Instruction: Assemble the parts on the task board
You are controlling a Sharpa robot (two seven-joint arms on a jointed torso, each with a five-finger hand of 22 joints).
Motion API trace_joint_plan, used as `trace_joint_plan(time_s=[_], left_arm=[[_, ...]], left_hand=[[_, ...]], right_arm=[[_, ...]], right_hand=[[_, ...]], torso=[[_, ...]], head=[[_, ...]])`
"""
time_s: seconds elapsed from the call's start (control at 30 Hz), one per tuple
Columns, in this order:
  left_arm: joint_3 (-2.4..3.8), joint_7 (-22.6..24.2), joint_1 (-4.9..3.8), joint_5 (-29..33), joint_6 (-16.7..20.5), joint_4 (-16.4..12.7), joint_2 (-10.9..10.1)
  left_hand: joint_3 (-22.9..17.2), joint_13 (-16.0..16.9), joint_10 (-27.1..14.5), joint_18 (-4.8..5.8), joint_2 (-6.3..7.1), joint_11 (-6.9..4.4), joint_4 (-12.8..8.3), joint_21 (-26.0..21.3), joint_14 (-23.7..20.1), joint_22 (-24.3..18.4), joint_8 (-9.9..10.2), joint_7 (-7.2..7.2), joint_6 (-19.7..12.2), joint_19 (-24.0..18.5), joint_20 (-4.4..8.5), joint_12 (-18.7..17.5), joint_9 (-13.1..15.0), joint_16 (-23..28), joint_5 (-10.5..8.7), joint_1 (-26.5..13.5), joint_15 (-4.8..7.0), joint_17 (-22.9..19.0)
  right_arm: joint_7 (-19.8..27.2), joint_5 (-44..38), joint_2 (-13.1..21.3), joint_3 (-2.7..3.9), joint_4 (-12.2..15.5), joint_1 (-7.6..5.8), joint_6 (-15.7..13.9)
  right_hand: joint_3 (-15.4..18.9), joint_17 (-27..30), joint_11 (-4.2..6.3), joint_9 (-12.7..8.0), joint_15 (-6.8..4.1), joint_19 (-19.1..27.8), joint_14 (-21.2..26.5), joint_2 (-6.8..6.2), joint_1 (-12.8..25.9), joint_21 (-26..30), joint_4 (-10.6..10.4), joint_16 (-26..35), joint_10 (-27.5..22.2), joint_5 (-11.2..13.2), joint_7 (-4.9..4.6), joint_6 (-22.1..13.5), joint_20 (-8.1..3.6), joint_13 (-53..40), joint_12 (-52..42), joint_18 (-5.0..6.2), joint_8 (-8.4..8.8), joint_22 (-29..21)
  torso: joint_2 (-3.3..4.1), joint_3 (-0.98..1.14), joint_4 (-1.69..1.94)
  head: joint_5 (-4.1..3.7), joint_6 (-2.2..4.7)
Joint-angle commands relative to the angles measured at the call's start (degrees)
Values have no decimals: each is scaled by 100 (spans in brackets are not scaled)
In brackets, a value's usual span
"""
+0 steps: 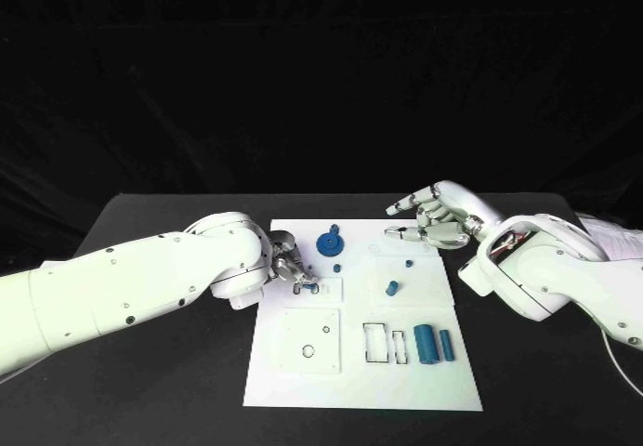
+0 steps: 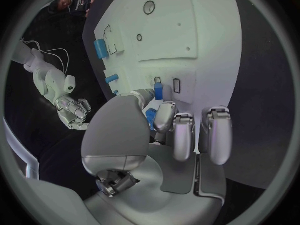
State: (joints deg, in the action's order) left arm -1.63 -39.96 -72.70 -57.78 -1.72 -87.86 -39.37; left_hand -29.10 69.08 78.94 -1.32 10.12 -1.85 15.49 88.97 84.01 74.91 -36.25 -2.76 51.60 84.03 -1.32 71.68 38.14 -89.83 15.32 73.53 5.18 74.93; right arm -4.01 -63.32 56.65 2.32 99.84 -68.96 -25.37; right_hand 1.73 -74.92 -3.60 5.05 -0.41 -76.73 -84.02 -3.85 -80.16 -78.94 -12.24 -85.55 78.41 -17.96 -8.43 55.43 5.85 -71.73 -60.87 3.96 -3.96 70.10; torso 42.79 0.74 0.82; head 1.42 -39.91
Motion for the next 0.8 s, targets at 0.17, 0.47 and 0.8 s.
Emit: trace_joint_plan(time_s=[0.17,0.47,0.8], left_arm=[[-2,-11,66,-144,18,2,42],[-3,-32,100,-149,-46,10,55],[-3,-77,104,-155,-259,4,64]], left_hand=[[-1016,11,44,92,-39,15,-991,3,599,1348,-14,19,8,520,-6,17,10,-17,36,-35,-22,1507],[-1025,22,52,92,-41,15,-996,1,599,1345,-14,19,12,518,-6,27,11,-17,35,-42,-22,1507],[-1068,6,51,90,-8,12,-1047,-4,599,1337,-16,21,32,514,-4,10,22,-17,52,-65,-22,1507]], right_arm=[[-1,-67,-6,-1,7,6,70],[-3,-67,-5,-1,7,7,78],[3,-67,-19,-1,-1,9,77]], right_hand=[[36,-719,35,7,-41,11,-418,24,-17,19,-11,27,14,-20,9,30,-29,-2,-31,51,-32,2],[36,-719,35,7,-41,11,-418,24,-17,19,-11,27,14,-20,9,30,-29,-2,-31,51,-32,2],[36,-719,35,7,-41,11,-418,24,-17,19,-11,27,14,-20,9,30,-29,-2,-31,51,-32,2]], torso=[[2,4,-10],[4,5,-11],[1,5,-9]], head=[[4,-8],[2,-24],[-1,-24]])
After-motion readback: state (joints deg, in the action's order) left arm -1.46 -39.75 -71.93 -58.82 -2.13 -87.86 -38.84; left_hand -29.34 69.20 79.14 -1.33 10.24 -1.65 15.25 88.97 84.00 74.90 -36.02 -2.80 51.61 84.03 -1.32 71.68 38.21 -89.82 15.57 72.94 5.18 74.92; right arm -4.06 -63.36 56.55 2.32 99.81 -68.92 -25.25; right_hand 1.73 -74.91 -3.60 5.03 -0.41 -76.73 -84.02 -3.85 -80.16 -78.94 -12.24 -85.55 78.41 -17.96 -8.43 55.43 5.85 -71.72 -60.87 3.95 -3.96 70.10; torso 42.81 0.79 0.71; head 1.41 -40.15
